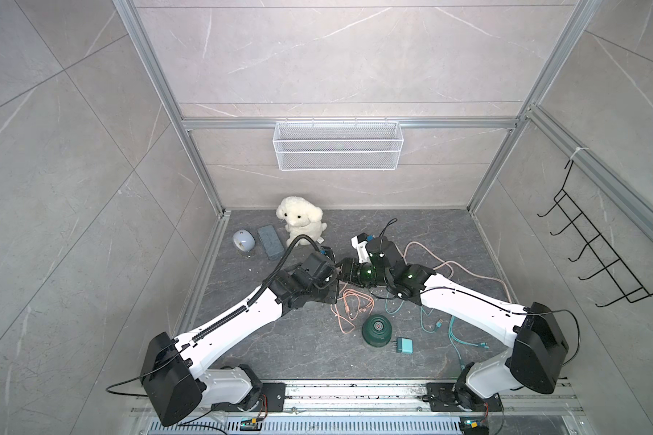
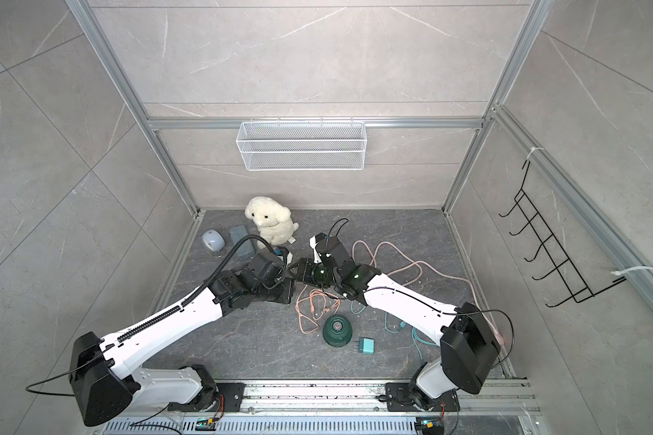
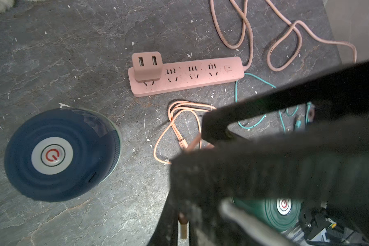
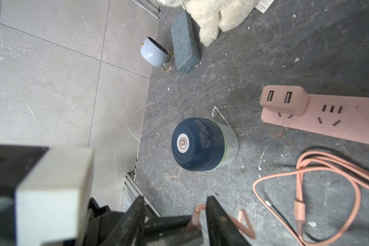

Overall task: Charge the cordless meat grinders
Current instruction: Pick up the charging cable from the center of the board.

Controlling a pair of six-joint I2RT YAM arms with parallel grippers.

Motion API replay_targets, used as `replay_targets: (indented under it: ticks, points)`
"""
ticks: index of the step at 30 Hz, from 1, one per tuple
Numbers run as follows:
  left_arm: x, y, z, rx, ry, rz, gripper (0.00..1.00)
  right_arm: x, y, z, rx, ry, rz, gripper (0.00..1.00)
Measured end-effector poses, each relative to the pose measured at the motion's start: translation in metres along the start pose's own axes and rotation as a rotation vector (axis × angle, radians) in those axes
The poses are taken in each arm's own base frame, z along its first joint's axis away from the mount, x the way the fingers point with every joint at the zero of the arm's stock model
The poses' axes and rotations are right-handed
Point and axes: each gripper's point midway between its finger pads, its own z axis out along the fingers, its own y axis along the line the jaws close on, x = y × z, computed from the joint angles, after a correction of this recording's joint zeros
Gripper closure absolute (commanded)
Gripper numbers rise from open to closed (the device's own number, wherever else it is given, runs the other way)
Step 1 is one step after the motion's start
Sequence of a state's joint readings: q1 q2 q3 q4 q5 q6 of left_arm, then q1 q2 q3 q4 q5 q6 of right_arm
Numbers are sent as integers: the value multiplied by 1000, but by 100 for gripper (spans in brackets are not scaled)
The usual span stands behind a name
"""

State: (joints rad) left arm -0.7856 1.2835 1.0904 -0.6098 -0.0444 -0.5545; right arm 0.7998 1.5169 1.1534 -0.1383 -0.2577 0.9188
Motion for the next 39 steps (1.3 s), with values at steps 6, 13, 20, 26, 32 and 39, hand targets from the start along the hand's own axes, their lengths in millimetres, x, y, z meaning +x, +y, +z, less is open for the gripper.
replay_targets:
  ticks: [6, 13, 20, 26, 32, 39]
  points:
    - [-22, 7, -14, 22, -15, -95, 100, 8, -15, -4, 75, 20, -30, 48]
    - [-34, 16, -17, 32, 2, -151, 100, 5, -17, -11, 118, 17, -78, 48]
    - [-33, 22, -7, 41, 45, -175, 100, -12, 9, -17, 74, -20, -123, 50]
    - [-39, 20, -9, 104, 48, -183, 100, -16, 13, -15, 58, -9, -215, 50]
    - [-39, 18, -10, 133, 56, -165, 100, -20, 10, -16, 58, -5, -307, 51]
    - [-42, 10, -12, 193, 57, -145, 100, -17, 5, -18, 64, 25, -353, 52]
